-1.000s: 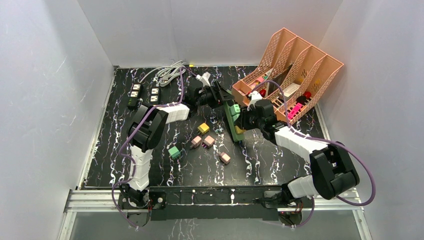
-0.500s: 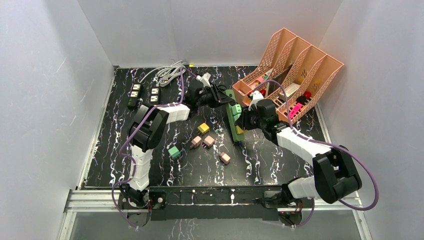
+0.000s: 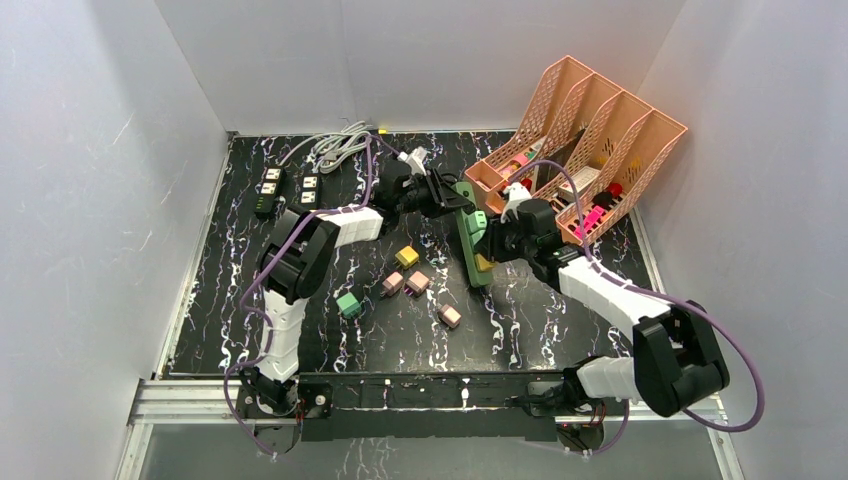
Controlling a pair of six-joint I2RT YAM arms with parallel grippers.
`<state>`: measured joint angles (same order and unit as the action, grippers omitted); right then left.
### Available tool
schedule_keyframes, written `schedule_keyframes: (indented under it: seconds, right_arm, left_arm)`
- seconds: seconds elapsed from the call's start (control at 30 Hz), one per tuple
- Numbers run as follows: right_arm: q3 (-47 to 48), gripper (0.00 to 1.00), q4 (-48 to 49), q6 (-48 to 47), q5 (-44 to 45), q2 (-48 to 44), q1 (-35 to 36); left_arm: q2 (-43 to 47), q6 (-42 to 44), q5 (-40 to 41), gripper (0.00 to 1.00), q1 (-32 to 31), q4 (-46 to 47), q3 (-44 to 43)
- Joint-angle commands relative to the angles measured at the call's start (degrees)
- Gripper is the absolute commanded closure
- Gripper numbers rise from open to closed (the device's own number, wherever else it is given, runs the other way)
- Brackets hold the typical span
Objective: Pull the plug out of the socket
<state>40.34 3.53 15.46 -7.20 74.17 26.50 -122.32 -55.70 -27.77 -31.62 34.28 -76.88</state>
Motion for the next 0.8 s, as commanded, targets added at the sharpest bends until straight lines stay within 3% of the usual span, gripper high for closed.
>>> schedule_keyframes:
  seconds: [0.0, 0.1, 0.23, 0.3, 0.37, 0.5, 0.57, 0.63, 0.67, 0.77]
  right_arm:
    - [7.3, 1.0, 5.4, -2.0, -4.8, -7.9, -0.6]
    - [11.0, 1.0, 0.1, -3.8, -0.5, -8.3, -0.3]
    - [13.8, 1.0, -5.1, -9.6, 20.1, -7.7, 4.9]
    - [13.2, 1.0, -4.6, -11.3, 22.8, -8.1, 5.8]
    - [12.4, 1.0, -3.3, -10.2, 15.1, -9.4, 5.0]
    - [10.1, 1.0, 5.1, 0.3, -17.4, -9.8, -5.7]
    - [11.9, 1.0, 5.1, 2.0, -20.6, -8.0, -6.2]
    - [15.8, 1.0, -0.4, -1.0, -13.6, -6.1, -3.7]
    - [18.2, 1.0, -4.4, -4.2, -5.0, -5.4, 0.1]
    - [22.5, 1.0, -10.1, -16.3, 32.2, -2.7, 15.4]
  left_arm:
    - [3.5, 7.9, 5.5, 1.0, -1.6, -6.6, -3.3]
    - [2.9, 9.1, 8.0, 1.0, -1.6, -9.7, -5.3]
    - [1.9, 9.1, 9.7, 1.0, -1.6, -12.3, -7.6]
    - [1.7, 9.1, 9.9, 1.0, -1.5, -12.4, -8.1]
    - [1.6, 9.3, 9.8, 1.0, -1.5, -12.4, -8.4]
    - [1.7, 9.6, 9.3, 1.0, -1.5, -11.5, -8.1]
    - [1.8, 9.6, 9.2, 1.0, -1.5, -11.2, -8.0]
    - [1.8, 9.6, 9.3, 1.0, -1.5, -11.2, -8.0]
    - [1.7, 9.6, 9.4, 1.0, -1.5, -11.4, -8.2]
    - [1.6, 9.4, 9.5, 1.0, -1.5, -12.0, -8.8]
